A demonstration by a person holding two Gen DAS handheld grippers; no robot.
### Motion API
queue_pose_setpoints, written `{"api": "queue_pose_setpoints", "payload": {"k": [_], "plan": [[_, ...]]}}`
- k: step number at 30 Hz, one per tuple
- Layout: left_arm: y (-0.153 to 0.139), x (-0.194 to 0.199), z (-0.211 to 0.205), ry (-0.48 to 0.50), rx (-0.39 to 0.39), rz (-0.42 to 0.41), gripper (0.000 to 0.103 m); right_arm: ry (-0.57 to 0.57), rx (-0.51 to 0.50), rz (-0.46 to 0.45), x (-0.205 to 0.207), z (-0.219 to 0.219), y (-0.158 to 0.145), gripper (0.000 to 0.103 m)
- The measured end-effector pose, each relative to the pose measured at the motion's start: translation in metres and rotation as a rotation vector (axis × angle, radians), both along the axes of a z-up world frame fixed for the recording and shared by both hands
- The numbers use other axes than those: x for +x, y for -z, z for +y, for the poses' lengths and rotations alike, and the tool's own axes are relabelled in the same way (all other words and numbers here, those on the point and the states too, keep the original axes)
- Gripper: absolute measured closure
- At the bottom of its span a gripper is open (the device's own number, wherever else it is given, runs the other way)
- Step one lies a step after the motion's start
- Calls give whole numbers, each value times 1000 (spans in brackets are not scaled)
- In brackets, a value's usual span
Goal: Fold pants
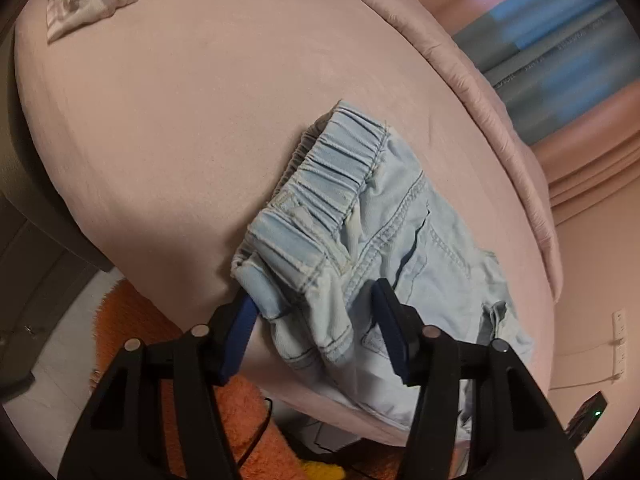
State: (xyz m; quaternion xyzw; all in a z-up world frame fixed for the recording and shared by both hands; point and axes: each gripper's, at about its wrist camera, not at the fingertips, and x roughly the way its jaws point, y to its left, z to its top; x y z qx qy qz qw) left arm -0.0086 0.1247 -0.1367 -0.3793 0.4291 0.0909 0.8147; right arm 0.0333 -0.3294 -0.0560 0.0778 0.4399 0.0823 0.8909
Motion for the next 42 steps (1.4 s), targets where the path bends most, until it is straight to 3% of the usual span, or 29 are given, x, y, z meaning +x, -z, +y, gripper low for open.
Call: {"api": "queue_pose_setpoints", "payload": {"k": [4,8,13,18,20,26,34,42], "plan": [[1,1,4,-19,-64,-25,48,-7,19,6,0,1,1,14],[1,9,3,-15,-86,-54,64,-11,21,2,-1,2,2,14],[-30,7,-10,0,-40,-110,72,8,42,16,-1,-3,4,14],[-81,8,-37,78,20,-216,72,38,49,-2,-5,-15,0,14],[-98,11,-53,136,5,-267,72,57,62,-5,-7,-22,0,14],[-126,25,-112,285,55,-319,72,106,86,-19,-13,-35,-1,14],[-123,36,-183,489,85,-311,73,154,113,-46,-21,-53,-5,14],[-63,55,-236,661,57,-157,72,185,127,-42,-21,-59,-2,14]]}}
